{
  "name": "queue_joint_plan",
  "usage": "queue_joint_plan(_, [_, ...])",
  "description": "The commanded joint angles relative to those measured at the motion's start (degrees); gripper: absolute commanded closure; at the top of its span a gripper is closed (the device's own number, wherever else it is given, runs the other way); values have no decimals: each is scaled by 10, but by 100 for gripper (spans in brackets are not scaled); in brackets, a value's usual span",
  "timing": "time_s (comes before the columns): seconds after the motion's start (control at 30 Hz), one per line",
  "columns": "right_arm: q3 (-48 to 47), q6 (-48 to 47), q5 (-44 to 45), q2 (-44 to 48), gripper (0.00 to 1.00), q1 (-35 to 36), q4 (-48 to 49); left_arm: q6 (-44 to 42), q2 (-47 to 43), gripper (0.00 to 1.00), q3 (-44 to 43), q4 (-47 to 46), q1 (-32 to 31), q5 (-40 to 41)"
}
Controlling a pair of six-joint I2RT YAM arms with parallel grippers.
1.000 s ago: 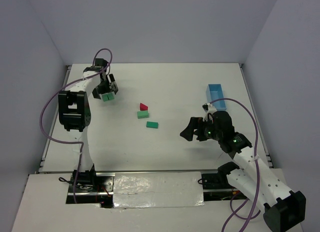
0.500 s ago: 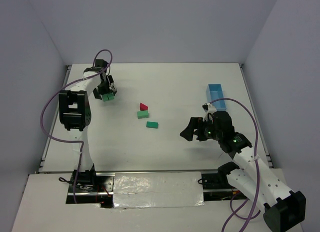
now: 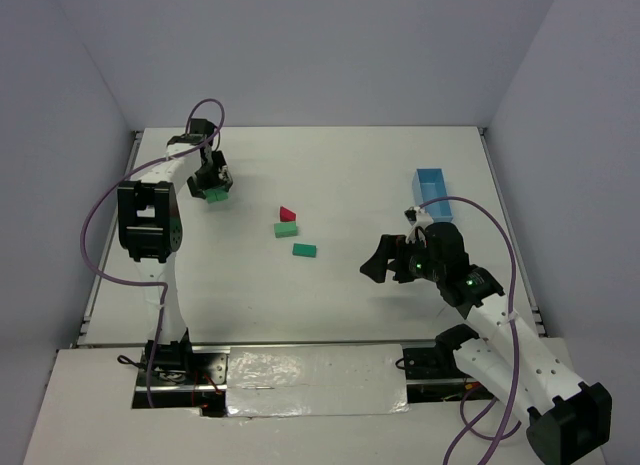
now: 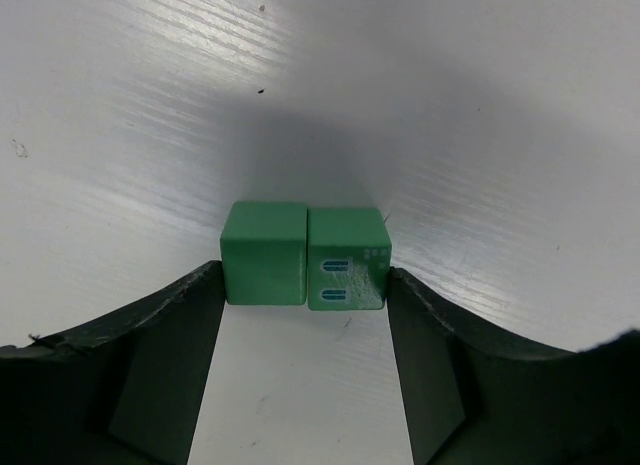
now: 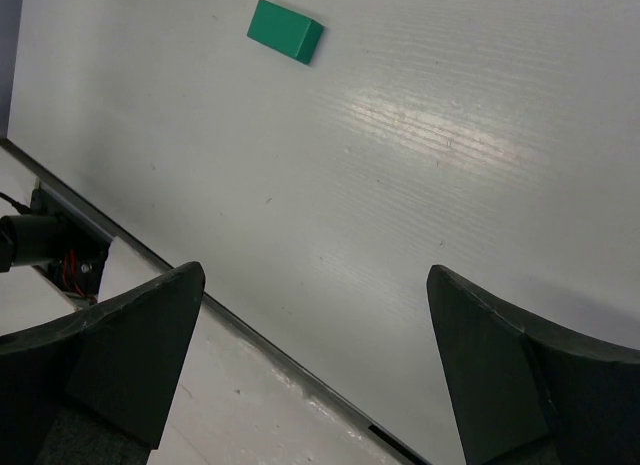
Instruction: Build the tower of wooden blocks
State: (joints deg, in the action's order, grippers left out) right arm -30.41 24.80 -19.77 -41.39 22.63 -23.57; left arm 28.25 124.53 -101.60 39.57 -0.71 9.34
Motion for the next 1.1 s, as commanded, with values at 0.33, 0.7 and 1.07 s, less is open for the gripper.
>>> queue_joint_plan(0.33, [4,-6,-4,3,0,3,20,-2,0,15,6,-5,4,-6])
queue_joint_plan(0.7, [4,-7,-4,3,0,3,21,5,-45,0,19,-14,3,-6])
queue_joint_plan(1.07, [-1,-5,13,4,0,2,20,54,-308,0,213,-66,-127,112])
